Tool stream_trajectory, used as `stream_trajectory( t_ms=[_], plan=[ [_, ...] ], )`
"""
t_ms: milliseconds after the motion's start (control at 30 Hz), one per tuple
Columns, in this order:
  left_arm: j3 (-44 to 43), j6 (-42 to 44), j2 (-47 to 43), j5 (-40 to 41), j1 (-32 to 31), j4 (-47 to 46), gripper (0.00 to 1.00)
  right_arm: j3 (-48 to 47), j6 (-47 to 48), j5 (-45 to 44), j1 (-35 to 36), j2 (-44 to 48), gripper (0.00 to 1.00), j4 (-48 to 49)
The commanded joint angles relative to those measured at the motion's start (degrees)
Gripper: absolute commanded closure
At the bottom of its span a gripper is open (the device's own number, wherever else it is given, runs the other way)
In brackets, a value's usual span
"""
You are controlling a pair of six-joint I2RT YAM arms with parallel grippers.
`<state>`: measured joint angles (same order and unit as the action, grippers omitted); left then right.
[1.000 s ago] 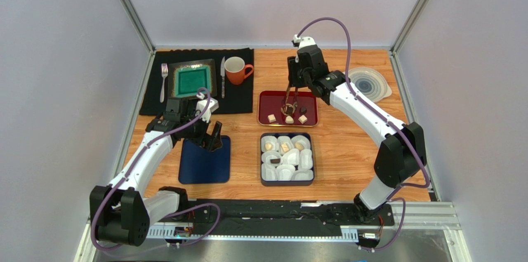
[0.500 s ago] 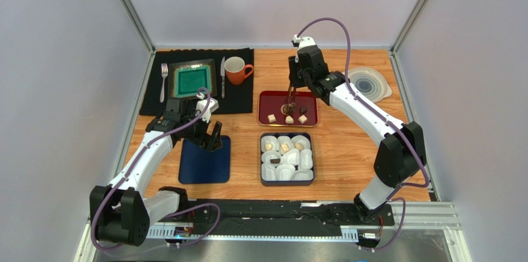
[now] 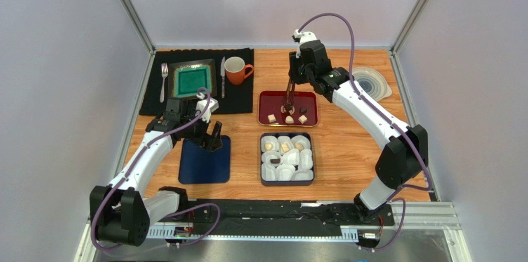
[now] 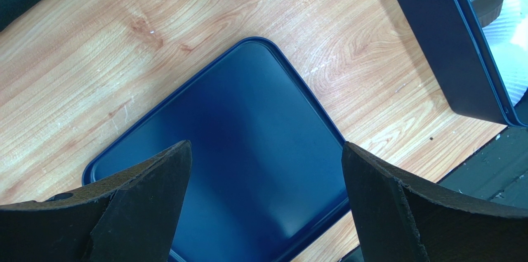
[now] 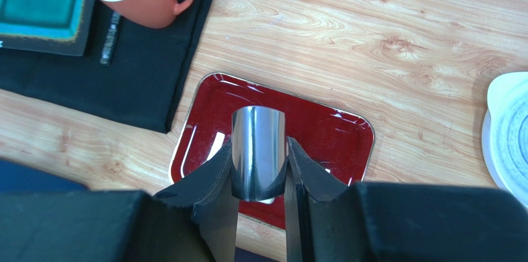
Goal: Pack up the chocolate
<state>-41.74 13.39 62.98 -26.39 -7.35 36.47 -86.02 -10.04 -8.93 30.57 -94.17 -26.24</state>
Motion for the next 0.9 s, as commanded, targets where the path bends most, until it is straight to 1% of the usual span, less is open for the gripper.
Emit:
stream_trajectory(
  t_ms=[0,133,400,600,867],
  plan=[
    [-1.3,0.6,-1.1,-0.6,0.3,-0.4,0.01,-3.5,1.1,1.4,0.5,6.3,0.87,-0.9],
    [-1.4,0.3,-0.8,-0.5,0.2,-0.4,0.01,-2.1,2.0,1.5,3.1,11.6,0.87,-4.2],
    [-1.5,0.2,-0.6,-0.8,0.3,-0.3,0.01,6.8,1.4,0.8,9.4,22.5,0.87,-9.3],
    [-1.6,-0.1,-0.7,-0.9,0.3,-0.2,0.01,10.7,-0.8,-1.8,14.9,27.8,0.87,-13.5],
    [-1.8,-0.3,-0.8,-1.1,0.2,0.0,0.01,13.5,-3.4,-3.7,18.3,32.6,0.87,-17.9]
  ],
)
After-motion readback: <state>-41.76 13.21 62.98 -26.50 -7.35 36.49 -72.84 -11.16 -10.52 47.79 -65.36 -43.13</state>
